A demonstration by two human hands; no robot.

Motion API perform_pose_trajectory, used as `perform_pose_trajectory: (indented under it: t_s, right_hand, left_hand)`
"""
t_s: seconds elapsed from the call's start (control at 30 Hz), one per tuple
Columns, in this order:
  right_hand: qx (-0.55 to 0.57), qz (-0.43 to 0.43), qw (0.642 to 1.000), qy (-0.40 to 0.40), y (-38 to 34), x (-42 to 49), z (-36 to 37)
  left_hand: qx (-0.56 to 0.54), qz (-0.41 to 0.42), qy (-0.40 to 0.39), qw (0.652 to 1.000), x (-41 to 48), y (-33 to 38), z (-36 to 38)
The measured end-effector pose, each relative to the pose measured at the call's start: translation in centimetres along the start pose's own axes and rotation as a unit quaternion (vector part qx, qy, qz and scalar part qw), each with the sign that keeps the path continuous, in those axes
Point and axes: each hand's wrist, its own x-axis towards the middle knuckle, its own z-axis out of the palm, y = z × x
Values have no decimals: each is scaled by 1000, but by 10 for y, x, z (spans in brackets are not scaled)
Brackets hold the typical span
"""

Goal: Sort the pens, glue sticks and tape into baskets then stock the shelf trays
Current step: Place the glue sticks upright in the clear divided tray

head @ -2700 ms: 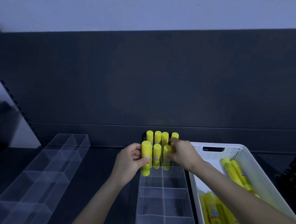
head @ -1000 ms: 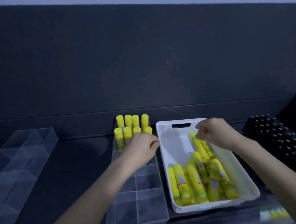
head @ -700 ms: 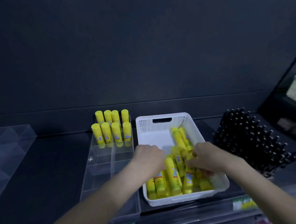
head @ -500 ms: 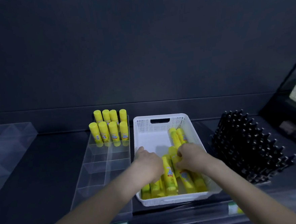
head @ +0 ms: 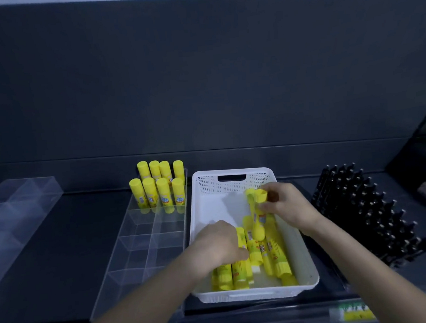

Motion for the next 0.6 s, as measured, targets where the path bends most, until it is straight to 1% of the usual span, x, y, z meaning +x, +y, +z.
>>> perform_pose_trajectory:
  t_s: [0.07, 0.2, 0.3, 0.37, 0.4, 0.47, 0.53, 0.6]
  right_hand:
    - [19, -2, 1000, 10, 5, 0, -3]
    - [56, -1, 998, 13, 8, 0, -2]
    - [67, -3, 998, 16, 9, 0, 0]
    - [44, -3, 999, 18, 10, 2, 3]
    - [22, -5, 1000, 15, 10, 2, 5]
    - [-22, -14, 1000, 9, 8, 1, 8]
    - [-32, -19, 999, 13, 5, -1, 10]
    - [-19, -24, 999, 9, 3, -3, 13]
  left_hand:
    - [3, -3, 12, 1000, -2, 4, 0]
    - [2, -35, 2, 999, -1, 1, 2]
    - [-60, -57, 20, 996, 4, -6, -5]
    - [-134, -40, 54, 989, 7, -8, -14]
    - [-184, -27, 75, 980, 7, -8, -19]
    - [-306, -2, 105, 946, 9, -11, -25]
    - [-404, 26, 124, 906, 11, -19, -25]
    - [-478, 61, 135, 866, 9, -27, -21]
